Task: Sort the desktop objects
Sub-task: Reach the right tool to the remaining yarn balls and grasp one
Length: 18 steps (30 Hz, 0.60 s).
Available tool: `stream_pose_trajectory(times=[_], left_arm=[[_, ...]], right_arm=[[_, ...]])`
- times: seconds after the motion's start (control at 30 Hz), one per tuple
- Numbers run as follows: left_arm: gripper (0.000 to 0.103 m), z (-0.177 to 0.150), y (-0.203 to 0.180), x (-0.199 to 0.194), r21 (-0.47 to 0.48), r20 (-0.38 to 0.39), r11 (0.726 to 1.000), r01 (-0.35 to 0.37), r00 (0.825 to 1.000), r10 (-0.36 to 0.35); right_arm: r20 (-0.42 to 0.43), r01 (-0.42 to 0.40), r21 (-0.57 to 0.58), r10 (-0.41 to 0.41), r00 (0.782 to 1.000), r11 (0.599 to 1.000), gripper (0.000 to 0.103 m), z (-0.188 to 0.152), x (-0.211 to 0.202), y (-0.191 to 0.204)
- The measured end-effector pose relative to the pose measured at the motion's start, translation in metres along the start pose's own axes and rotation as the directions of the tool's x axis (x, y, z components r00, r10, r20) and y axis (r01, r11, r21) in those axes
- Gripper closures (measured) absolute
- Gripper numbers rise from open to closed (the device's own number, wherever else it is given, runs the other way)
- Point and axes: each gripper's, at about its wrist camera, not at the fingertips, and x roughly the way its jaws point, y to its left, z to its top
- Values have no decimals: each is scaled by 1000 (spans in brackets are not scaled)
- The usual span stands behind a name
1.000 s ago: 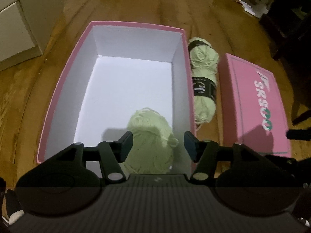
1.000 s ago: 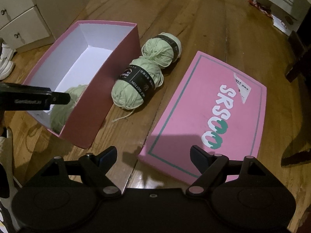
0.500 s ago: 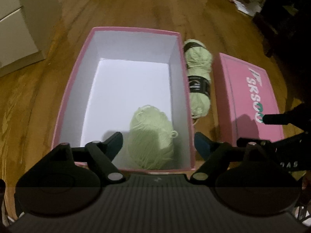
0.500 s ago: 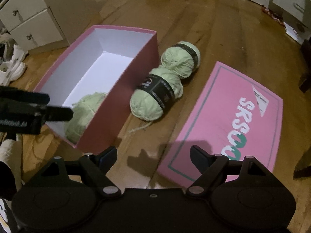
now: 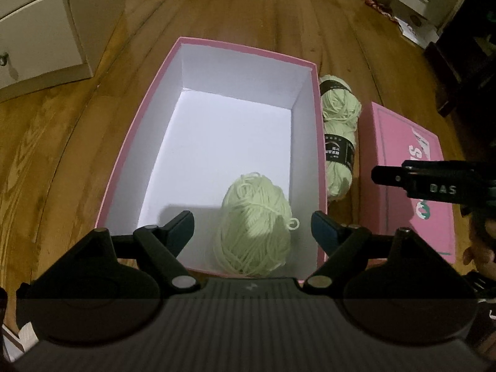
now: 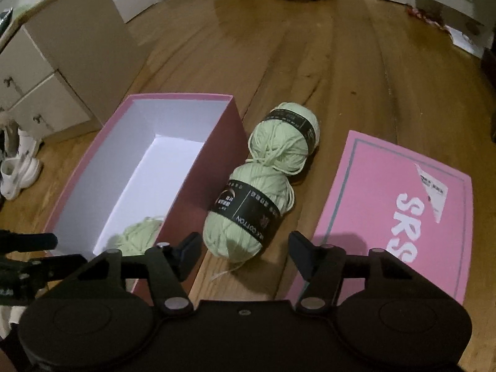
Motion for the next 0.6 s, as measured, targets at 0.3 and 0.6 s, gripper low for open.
stream_pose_trajectory(times=[0.3, 0.6], left_arm=[[20, 0, 16, 10, -144, 3, 989, -22, 1000, 23], [20, 0, 25, 10, -183, -5, 982, -39, 999, 39]], right_arm=[[-61, -8, 200, 21, 998, 980, 30, 10, 39, -21], [-66, -74, 439, 114, 991, 895, 29, 8, 67, -52]])
